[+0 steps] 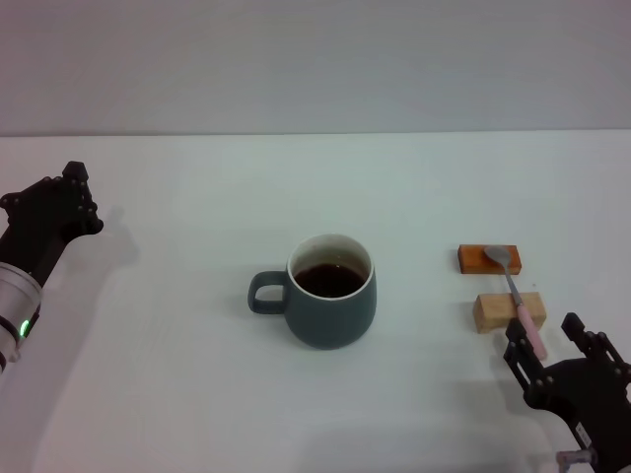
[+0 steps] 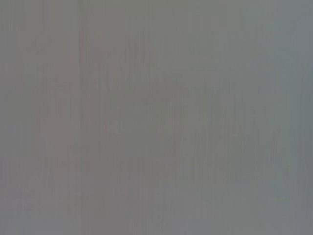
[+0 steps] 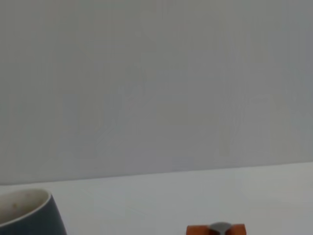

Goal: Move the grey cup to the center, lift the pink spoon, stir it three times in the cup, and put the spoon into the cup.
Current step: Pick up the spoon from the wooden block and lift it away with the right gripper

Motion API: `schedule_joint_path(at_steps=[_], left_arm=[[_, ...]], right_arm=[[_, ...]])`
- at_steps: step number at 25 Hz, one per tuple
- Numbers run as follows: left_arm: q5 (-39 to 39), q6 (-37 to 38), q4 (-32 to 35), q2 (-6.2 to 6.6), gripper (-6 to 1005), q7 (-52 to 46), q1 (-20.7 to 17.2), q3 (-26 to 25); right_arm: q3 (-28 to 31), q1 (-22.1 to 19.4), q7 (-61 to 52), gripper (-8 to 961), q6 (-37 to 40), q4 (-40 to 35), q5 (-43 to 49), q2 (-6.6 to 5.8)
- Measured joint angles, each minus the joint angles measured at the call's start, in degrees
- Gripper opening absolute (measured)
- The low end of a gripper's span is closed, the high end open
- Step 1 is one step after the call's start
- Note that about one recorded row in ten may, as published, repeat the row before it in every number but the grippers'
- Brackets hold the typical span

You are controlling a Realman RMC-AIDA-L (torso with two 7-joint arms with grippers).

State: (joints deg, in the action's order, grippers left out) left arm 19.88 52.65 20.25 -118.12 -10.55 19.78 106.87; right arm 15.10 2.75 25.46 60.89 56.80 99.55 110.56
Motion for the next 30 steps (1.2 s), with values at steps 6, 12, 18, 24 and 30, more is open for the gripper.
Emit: schedule_joint_path(at_steps=[6, 12, 18, 24, 30], left_arm=[[0.4, 0.0, -0.1, 0.00, -2, 0.0, 0.0, 0.0], [0.4, -0.1, -0.2, 0.00, -2, 0.0, 0.1, 0.0], [0.5, -0.2, -0.6, -0.01, -2, 0.0, 0.5, 0.0], [0.5, 0.0, -1.7, 0.00, -2, -0.1, 1.4, -0.1], [0.5, 0.0, -1.7, 0.00, -2, -0.1, 1.7, -0.3]], right_arm=[[0.6, 1.3, -1.6, 650, -0.9, -1.5, 0.0, 0.22], [2.4, 2.2, -1.6, 650, -4.0, -2.1, 0.0, 0.38], [3.1, 2.7, -2.0, 651, -5.1, -2.6, 0.0, 0.54], [4.2, 3.1, -2.2, 650, -7.0, -3.0, 0.0, 0.84], [4.8, 3.3, -2.2, 651, -7.8, -3.5, 0.0, 1.03]])
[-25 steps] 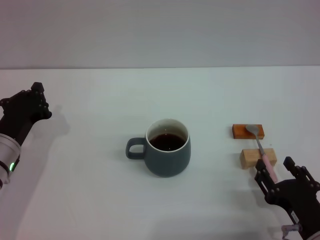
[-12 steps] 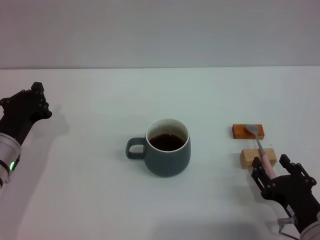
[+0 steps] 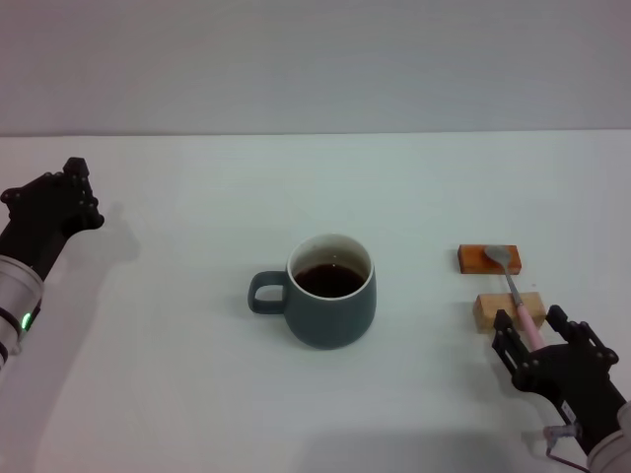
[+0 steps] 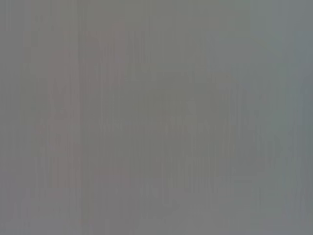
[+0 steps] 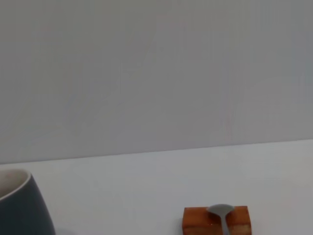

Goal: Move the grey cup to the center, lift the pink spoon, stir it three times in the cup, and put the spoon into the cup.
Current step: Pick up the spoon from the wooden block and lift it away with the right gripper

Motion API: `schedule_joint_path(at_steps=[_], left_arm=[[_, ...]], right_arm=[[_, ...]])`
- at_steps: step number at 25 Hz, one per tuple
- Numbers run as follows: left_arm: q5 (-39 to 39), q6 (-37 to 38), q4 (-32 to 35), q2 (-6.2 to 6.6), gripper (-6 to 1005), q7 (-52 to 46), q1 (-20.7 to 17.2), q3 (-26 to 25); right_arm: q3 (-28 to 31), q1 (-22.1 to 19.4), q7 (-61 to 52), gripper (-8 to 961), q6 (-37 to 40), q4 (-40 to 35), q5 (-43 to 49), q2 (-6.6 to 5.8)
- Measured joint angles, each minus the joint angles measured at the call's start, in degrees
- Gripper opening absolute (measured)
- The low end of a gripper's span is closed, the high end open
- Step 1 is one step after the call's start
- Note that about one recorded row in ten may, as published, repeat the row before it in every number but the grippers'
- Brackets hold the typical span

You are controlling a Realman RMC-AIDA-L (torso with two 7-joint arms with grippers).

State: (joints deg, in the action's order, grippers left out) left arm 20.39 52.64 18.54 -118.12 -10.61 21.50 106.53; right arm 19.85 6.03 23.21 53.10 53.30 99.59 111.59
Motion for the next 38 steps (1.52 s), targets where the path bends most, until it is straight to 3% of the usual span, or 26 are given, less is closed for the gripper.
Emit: schedule_joint_path(at_steps=[29, 38], left_arm=[[-0.4, 0.0, -0.5, 0.00, -2, 0.0, 0.3, -0.1], [-0.4, 0.4, -0.5, 0.14, -2, -0.3, 0.0, -0.1]], right_arm=[[-0.2, -0.5, -1.0, 636, 0.3, -0.9, 0.4, 1.43], [-0.3, -0.5, -1.0, 511, 0.4, -1.0, 0.5, 1.54]])
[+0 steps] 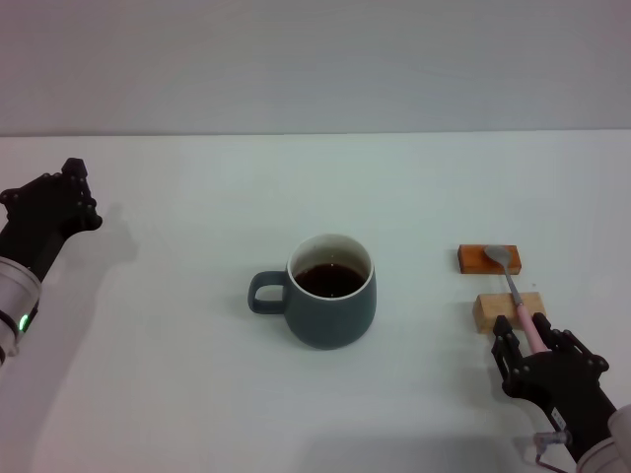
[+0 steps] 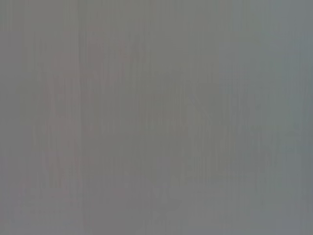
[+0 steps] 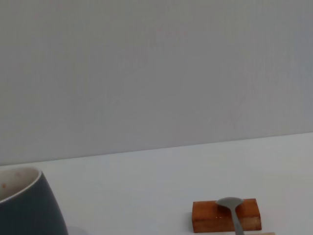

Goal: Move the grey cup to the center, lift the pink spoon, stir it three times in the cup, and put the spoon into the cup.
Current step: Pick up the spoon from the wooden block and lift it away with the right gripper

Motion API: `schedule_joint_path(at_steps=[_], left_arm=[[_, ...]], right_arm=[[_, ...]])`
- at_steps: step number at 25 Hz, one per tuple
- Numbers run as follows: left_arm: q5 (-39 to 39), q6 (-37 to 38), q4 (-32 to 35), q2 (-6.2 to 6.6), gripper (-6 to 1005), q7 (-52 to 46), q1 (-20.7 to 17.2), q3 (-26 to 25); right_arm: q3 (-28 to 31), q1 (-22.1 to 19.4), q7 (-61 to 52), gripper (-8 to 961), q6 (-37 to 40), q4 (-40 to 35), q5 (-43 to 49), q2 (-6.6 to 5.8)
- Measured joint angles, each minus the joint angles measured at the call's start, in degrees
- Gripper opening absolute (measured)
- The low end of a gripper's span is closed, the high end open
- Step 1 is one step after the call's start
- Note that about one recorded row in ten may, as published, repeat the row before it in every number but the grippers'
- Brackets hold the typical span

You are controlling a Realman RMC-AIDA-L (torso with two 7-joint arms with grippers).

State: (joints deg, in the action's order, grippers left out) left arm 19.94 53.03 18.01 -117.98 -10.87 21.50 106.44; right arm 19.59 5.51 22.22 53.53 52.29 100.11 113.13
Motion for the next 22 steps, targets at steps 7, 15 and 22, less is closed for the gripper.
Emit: schedule_joint_path(at_steps=[7, 15, 22], left_arm=[[0.0, 0.3, 0.0, 0.04, -2, -0.1, -0.1, 0.0], [0.0, 0.3, 0.0, 0.04, -2, -0.1, -0.1, 0.0], [-0.1, 0.5, 0.0, 0.04, -2, -0.2, -0.1, 0.0]], right_arm=[[0.2, -0.2, 0.0, 426, -0.1, -0.2, -0.3, 0.08], [0.9, -0.8, -0.2, 423, 0.0, -0.5, -0.5, 0.29], [1.4, -1.1, -0.3, 397, 0.0, -0.4, -0.5, 0.24]])
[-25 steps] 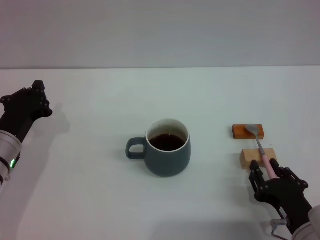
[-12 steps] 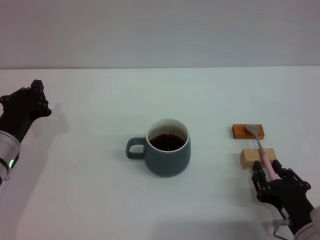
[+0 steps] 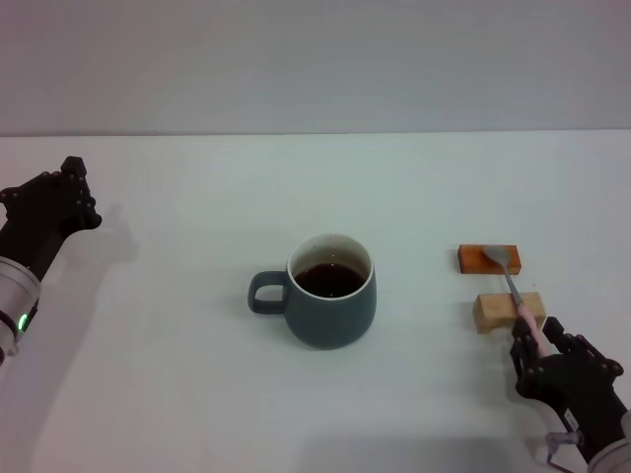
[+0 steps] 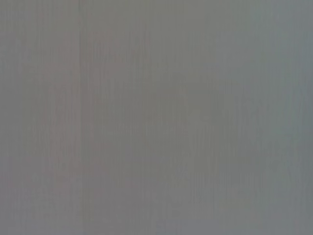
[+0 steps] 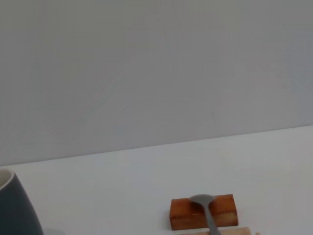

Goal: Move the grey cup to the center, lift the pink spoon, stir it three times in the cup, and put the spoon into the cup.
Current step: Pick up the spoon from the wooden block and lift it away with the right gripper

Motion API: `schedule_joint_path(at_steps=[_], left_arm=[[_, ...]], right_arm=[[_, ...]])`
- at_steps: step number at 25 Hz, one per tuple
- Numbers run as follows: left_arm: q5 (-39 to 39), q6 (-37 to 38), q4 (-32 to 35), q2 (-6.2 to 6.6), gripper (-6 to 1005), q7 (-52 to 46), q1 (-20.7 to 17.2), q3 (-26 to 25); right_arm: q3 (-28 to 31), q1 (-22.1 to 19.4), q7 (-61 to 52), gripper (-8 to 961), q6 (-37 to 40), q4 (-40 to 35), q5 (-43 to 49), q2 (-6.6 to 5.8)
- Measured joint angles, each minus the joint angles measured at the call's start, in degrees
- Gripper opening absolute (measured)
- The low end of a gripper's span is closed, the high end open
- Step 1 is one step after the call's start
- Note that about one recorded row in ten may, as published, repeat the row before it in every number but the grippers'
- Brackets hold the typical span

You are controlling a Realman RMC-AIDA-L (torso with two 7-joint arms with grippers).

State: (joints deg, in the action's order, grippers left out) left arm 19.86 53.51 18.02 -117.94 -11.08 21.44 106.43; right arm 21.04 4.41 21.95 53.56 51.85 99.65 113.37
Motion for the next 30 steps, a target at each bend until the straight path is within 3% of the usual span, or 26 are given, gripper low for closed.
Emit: schedule_joint_path(at_steps=[4, 30], left_arm=[[0.0, 0.0, 0.0, -0.04, -2, 0.0, 0.0, 0.0], [0.2, -0.1, 0.0, -0.18, -2, 0.0, 0.3, 0.0]], right_arm=[[0.0, 0.0, 0.0, 300, 0.1, 0.1, 0.2, -0.02], [0.1, 0.8, -0.1, 291, -0.6, 0.1, 0.0, -0.17]])
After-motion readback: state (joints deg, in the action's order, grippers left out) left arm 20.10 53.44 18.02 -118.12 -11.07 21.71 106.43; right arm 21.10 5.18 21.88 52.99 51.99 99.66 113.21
